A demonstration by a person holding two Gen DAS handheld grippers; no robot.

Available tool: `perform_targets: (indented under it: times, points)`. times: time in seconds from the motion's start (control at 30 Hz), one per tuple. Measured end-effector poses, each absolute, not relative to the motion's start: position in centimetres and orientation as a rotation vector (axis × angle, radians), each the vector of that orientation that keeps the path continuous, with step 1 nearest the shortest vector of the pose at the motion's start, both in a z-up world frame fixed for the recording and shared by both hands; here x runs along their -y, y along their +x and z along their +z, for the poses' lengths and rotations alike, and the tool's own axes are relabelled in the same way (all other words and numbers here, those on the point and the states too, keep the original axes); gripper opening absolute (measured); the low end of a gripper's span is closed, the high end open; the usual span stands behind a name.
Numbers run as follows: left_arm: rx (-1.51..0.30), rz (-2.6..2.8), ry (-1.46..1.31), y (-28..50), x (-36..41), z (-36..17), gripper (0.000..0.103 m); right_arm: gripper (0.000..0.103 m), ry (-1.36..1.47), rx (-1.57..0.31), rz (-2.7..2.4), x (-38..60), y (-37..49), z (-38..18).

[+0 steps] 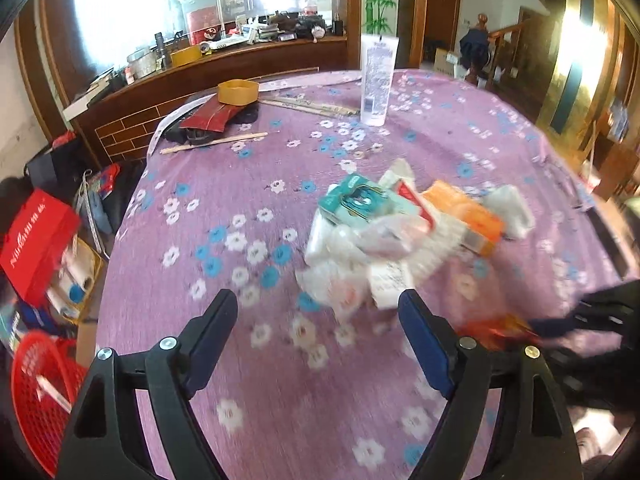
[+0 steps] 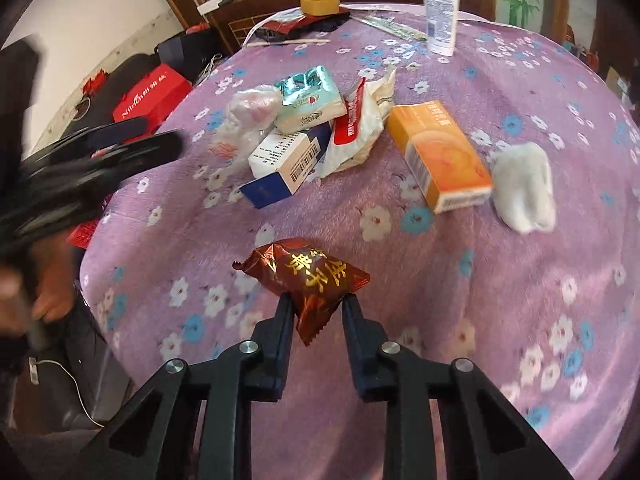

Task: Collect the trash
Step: 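Grasp the red candy wrapper with the right tool while the left tool grasps the tissue bundle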

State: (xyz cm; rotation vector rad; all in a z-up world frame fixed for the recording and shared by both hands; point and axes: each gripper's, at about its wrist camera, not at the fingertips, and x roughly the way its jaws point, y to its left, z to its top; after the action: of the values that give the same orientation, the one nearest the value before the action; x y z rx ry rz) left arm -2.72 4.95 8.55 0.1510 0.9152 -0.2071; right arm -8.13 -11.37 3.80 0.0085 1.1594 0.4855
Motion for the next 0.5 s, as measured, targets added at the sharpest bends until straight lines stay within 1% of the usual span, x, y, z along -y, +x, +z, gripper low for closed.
perform_targets:
  times: [0.1, 0.2, 0.27, 0.3, 0.37, 0.4, 0.43, 0.5]
  points:
    - [-0.932, -0.221, 0.192, -0.7, -4.0, 7.4, 0.081, 0.024, 0.036, -1.157, 0.467, 12.3, -9.2, 4.2]
    - [-0.930, -0.259, 0.230, 0.5, -3.1, 6.5, 0.081, 0.024, 0.077, -1.164, 0.437, 13.5, -9.9, 4.4]
    - [-0.945, -0.282, 0.219, 1.5, -2.7, 5.8, 0.075, 0.023, 0.091, -1.165, 0.422, 14.0, -10.3, 4.4]
    - [-0.958, -0.286, 0.210, 2.0, -2.6, 5.5, 0.066, 0.016, 0.096, -1.167, 0.417, 14.2, -10.3, 4.4]
    - [-0.984, -0.295, 0.169, 2.8, -2.8, 4.8, 0.050, 0.015, 0.113, -1.172, 0.405, 14.5, -10.5, 4.4]
    - [-0.988, -0.304, 0.139, 3.0, -2.9, 4.6, 0.035, 0.015, 0.120, -1.175, 0.403, 14.6, -10.6, 4.4]
    - [-0.988, -0.307, 0.108, 3.1, -3.1, 4.7, 0.028, 0.015, 0.123, -1.177, 0.403, 14.6, -10.7, 4.3]
    - [-0.988, -0.287, 0.077, 2.9, -3.2, 4.9, 0.027, 0.015, 0.112, -1.183, 0.404, 14.5, -11.0, 4.4]
